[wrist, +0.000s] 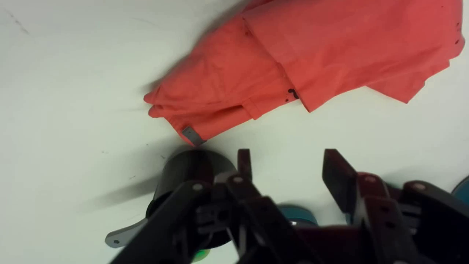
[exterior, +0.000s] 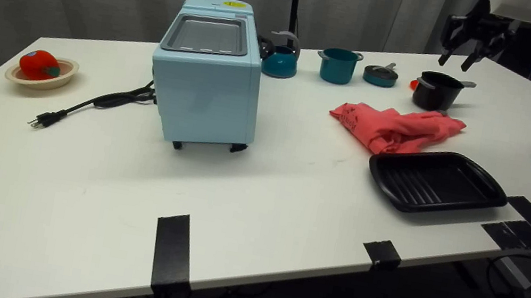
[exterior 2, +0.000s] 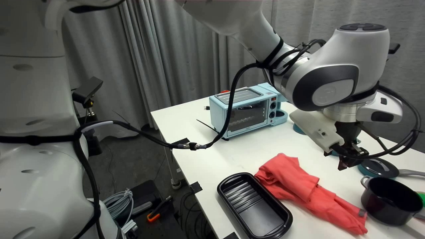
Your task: Fold the sweatshirt once
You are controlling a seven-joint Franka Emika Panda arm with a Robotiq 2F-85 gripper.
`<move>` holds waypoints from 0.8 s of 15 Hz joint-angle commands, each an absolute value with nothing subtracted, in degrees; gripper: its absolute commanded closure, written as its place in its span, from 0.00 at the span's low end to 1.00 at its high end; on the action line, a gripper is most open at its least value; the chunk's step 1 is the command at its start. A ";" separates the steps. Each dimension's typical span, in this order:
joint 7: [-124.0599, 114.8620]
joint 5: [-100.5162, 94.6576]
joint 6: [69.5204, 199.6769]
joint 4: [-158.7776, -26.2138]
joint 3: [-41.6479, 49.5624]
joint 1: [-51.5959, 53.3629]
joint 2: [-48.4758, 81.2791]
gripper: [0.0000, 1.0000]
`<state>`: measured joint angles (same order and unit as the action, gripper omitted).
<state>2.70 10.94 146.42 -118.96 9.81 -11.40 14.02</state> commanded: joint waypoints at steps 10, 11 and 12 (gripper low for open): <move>0.44 6.76 148.55 -121.34 8.93 -10.35 8.62 0.00; 0.36 6.52 148.52 -121.77 8.80 -10.11 7.75 0.00; 0.67 6.74 148.49 -122.15 8.57 -10.06 7.12 0.00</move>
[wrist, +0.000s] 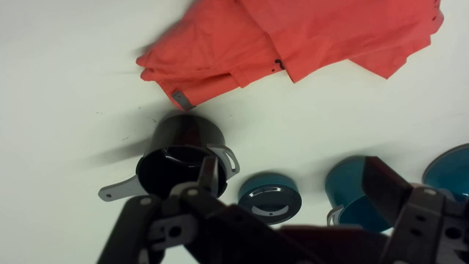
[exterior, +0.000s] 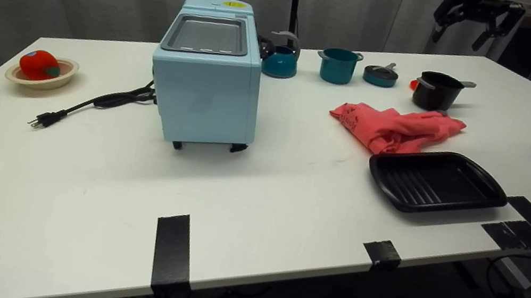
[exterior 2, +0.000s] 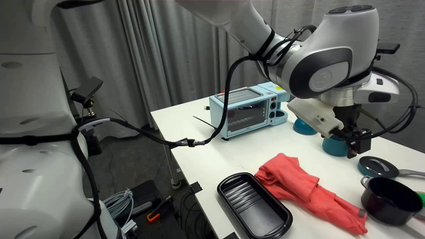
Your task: Fold the sweatshirt once
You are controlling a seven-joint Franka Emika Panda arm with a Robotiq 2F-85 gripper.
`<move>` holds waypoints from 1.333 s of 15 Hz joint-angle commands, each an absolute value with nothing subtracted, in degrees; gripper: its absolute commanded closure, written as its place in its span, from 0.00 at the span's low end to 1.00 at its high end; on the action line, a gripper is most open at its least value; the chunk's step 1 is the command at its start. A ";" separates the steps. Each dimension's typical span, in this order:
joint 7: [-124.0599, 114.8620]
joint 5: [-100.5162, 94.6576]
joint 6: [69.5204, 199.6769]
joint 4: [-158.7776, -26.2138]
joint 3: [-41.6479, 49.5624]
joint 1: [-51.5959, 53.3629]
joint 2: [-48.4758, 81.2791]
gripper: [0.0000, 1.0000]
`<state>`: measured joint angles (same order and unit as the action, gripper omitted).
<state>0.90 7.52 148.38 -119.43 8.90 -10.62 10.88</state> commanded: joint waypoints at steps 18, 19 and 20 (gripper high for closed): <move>1.31 7.35 148.87 -127.29 7.66 -9.46 1.08 0.00; -0.21 5.30 151.33 -129.27 8.20 -9.75 -0.12 0.00; -1.15 4.06 152.88 -130.40 8.67 -9.97 -0.85 0.00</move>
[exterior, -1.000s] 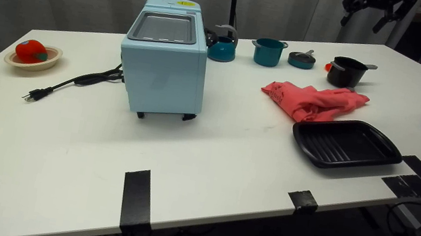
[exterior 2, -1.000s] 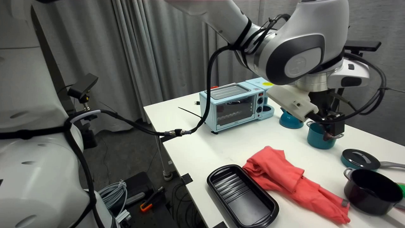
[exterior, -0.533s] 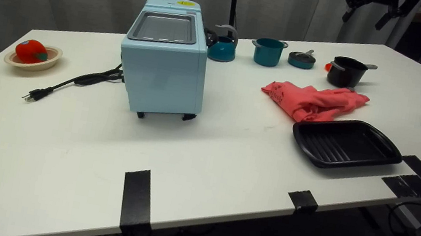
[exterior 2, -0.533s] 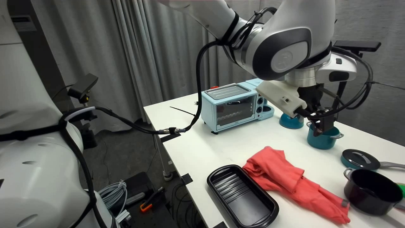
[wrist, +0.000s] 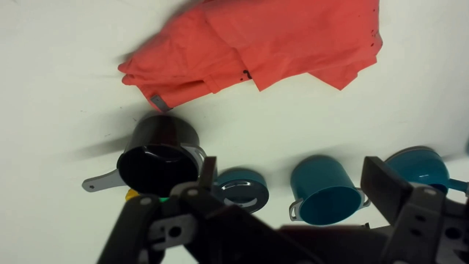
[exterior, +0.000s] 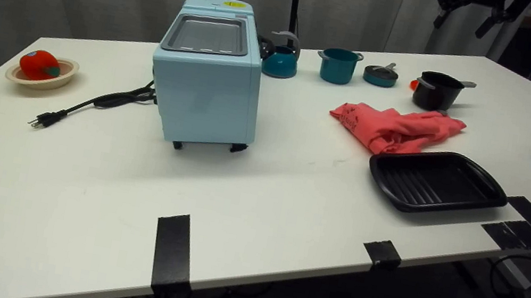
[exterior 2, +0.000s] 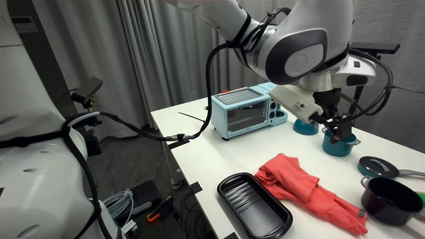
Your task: Fold the sweatshirt once
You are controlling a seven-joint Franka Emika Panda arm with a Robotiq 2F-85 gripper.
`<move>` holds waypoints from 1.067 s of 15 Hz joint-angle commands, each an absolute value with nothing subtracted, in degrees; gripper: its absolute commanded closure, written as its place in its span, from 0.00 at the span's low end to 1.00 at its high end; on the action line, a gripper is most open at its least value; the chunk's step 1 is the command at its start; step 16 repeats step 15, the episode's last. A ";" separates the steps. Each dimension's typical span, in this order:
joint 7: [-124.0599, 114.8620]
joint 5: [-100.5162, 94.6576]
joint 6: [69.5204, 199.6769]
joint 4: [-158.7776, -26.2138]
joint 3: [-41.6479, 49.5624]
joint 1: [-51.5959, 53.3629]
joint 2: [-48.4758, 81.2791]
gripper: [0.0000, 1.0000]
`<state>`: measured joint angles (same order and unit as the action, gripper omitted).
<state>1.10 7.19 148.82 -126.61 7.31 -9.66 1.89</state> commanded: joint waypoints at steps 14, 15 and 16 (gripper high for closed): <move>-0.04 5.56 151.74 -128.24 8.59 -9.52 1.71 0.00; -0.04 5.56 151.74 -128.24 8.58 -9.52 1.70 0.00; -0.04 5.56 151.74 -128.24 8.58 -9.52 1.70 0.00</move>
